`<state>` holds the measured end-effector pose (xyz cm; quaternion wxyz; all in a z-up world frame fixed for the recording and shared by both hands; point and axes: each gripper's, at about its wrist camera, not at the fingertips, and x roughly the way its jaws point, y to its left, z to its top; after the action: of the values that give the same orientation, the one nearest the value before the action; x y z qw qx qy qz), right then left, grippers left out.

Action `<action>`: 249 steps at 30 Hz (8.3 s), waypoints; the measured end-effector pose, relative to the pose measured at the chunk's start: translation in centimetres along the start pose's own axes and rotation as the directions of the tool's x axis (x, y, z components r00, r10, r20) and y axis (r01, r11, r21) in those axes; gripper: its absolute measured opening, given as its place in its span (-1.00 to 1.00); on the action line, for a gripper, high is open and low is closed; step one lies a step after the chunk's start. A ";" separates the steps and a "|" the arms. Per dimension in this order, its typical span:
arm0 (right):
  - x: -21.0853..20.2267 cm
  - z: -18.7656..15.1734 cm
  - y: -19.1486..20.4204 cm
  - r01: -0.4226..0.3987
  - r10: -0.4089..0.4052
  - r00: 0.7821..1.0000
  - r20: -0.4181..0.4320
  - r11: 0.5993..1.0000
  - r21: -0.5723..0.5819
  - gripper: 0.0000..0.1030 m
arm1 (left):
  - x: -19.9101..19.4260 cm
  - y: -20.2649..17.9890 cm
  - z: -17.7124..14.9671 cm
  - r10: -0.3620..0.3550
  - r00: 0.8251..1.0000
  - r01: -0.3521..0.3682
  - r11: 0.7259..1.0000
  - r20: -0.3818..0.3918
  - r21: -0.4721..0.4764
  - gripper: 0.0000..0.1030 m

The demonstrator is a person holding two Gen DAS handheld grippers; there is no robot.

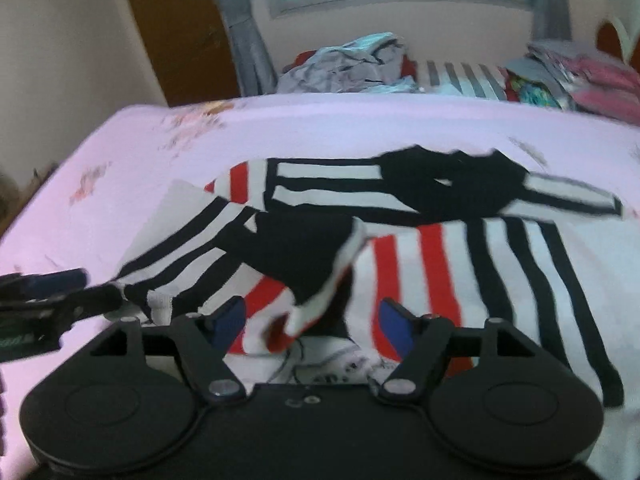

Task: Fold small clothes

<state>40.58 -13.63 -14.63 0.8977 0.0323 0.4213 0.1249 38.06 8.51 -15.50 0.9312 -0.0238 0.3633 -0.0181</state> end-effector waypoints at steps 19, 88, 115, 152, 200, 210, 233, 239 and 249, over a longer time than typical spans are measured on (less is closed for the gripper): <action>-4.6 0.7 -10.0 0.194 -0.216 0.970 0.112 0.964 0.179 -0.98 | 4.6 -3.1 -1.1 0.046 0.999 -0.047 0.996 0.017 0.078 0.06; -3.1 -1.2 -13.1 0.146 -0.176 0.982 0.063 0.931 0.335 -0.88 | 4.5 -3.8 -1.3 0.019 0.998 -0.027 0.989 0.056 0.148 -0.49; -2.3 -2.0 -18.2 0.152 -0.158 0.987 -0.024 0.884 0.442 -0.64 | 11.1 -1.2 5.9 -0.102 0.993 0.090 0.980 -0.063 -0.176 0.23; -1.6 -2.1 -13.4 0.204 -0.203 0.979 -0.016 0.973 0.105 -0.62 | 8.0 -7.0 0.9 -0.125 0.991 0.126 0.991 -0.046 0.036 -0.38; -7.9 -6.6 -8.9 0.030 -0.029 0.999 -0.031 0.999 0.014 -0.41 | 0.3 -12.8 -2.2 -0.123 0.989 0.127 0.991 -0.082 0.047 -0.19; -9.0 -11.3 -4.9 -0.046 0.030 0.993 -0.110 0.989 -0.142 -0.43 | -2.9 -11.7 -8.3 -0.046 0.987 0.061 0.994 -0.151 0.096 -0.19; -17.3 -20.2 -3.3 0.175 -0.176 0.976 -0.127 0.984 -0.025 -0.38 | -10.9 -7.4 -14.8 -0.158 0.972 0.185 0.972 -0.175 0.147 -0.10; -20.6 -22.0 -4.2 0.260 -0.253 0.961 -0.112 0.964 0.054 -0.31 | -12.9 -4.8 -15.5 -0.181 0.968 0.199 0.975 -0.173 0.096 0.19; -24.2 -25.0 -7.1 0.389 -0.372 0.920 -0.119 0.902 0.186 0.07 | -14.0 -0.9 -17.3 -0.214 0.953 0.208 0.977 -0.216 -0.047 0.27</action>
<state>8.05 -27.80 -13.79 0.8788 0.0370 0.4660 -0.0959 16.02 7.77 -18.69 0.8777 -0.0714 0.4596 -0.1157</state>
